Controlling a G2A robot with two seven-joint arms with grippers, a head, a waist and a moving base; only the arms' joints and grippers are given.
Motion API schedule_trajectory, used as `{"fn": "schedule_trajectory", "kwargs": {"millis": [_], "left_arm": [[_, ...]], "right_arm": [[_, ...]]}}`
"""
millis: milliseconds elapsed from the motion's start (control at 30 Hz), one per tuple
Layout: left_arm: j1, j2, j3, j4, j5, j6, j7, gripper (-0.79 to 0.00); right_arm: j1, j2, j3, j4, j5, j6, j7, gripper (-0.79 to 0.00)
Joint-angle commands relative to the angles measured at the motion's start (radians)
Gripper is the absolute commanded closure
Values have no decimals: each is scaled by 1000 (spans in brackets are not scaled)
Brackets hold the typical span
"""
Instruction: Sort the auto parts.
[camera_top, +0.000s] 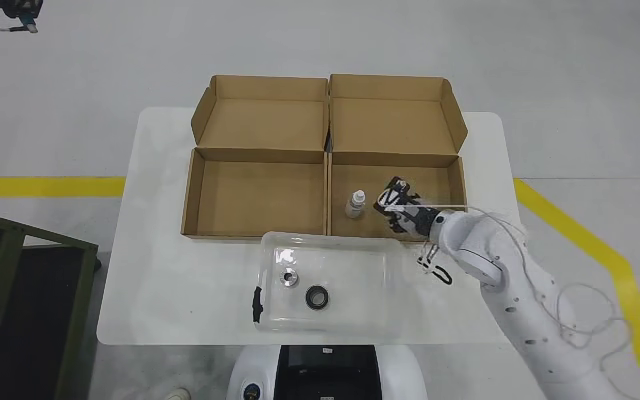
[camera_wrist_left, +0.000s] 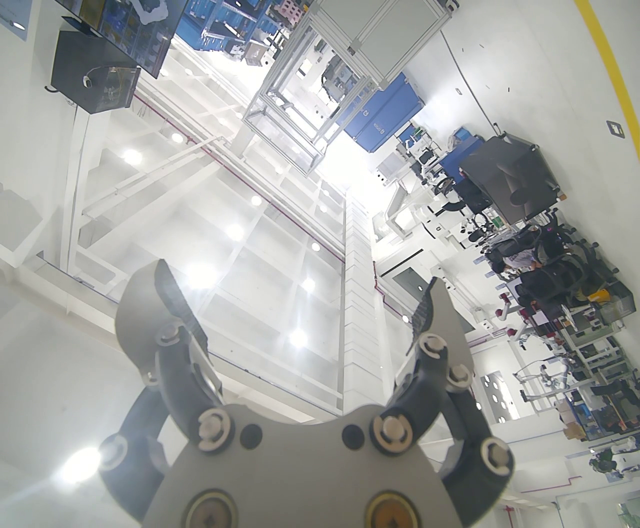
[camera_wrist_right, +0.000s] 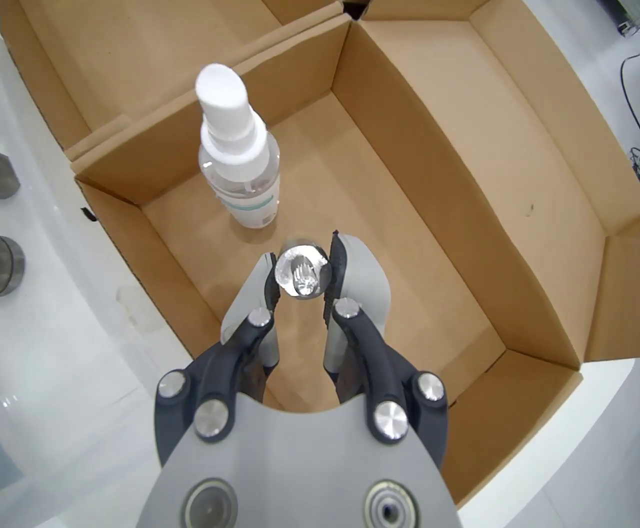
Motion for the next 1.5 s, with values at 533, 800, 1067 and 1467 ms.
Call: {"fn": "schedule_trajectory", "kwargs": {"millis": [533, 800, 1067, 1467], "left_arm": [[0, 0, 0, 0, 0, 0, 0, -785], [0, 0, 0, 0, 0, 0, 0, -785], [0, 0, 0, 0, 0, 0, 0, -785], [0, 0, 0, 0, 0, 0, 0, -785]], "right_arm": [[100, -20, -94, 133, -8, -16, 71, -102], [121, -26, -115, 160, -2, -21, 77, -292], [93, -19, -65, 67, 28, -12, 47, -379], [-97, 22, 130, -211, 133, -81, 18, -422]]}}
